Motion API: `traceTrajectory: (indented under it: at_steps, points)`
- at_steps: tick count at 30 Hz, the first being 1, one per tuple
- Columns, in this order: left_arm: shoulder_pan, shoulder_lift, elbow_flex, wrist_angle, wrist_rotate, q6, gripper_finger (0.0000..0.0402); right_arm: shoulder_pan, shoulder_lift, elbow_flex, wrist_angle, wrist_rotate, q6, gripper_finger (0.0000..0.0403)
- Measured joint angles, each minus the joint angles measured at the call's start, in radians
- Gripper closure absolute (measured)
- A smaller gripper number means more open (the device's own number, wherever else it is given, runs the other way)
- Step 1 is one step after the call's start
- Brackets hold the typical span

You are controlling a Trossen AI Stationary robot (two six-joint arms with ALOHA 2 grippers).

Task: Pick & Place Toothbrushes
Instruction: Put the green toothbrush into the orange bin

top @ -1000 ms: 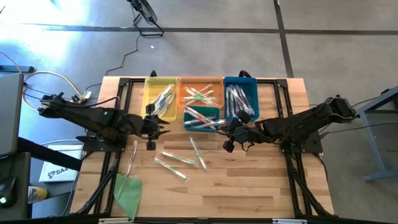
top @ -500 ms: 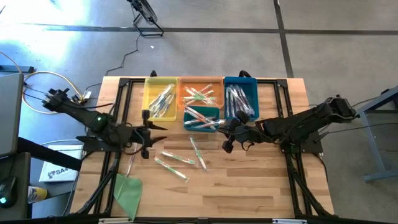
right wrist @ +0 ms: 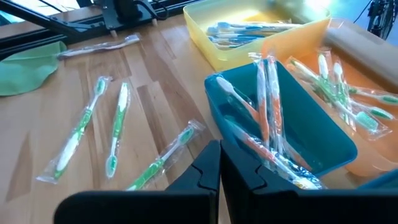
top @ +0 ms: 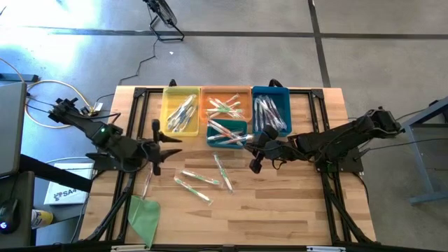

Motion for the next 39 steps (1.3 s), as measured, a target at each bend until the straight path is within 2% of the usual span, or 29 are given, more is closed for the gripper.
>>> traceTrajectory:
  at_steps: [19, 27, 33, 39]
  points:
    - [0.000, 0.016, 0.000, -0.087, 0.019, 0.049, 0.0268, -0.002, 0.000, 0.000, 0.042, 0.023, 0.006, 0.0398]
    - [0.000, -0.027, 0.000, -0.091, 0.144, 0.187, 0.0268, -0.002, 0.000, 0.000, 0.099, 0.027, 0.008, 0.0398]
    - [0.001, -0.081, -0.004, -0.086, 0.180, 0.193, 0.0268, -0.002, 0.000, 0.000, 0.139, 0.027, 0.013, 0.0398]
    - [0.001, -0.151, -0.111, -0.033, 0.226, 0.193, 0.0268, -0.041, 0.000, 0.000, 0.142, 0.035, 0.147, 0.0398]
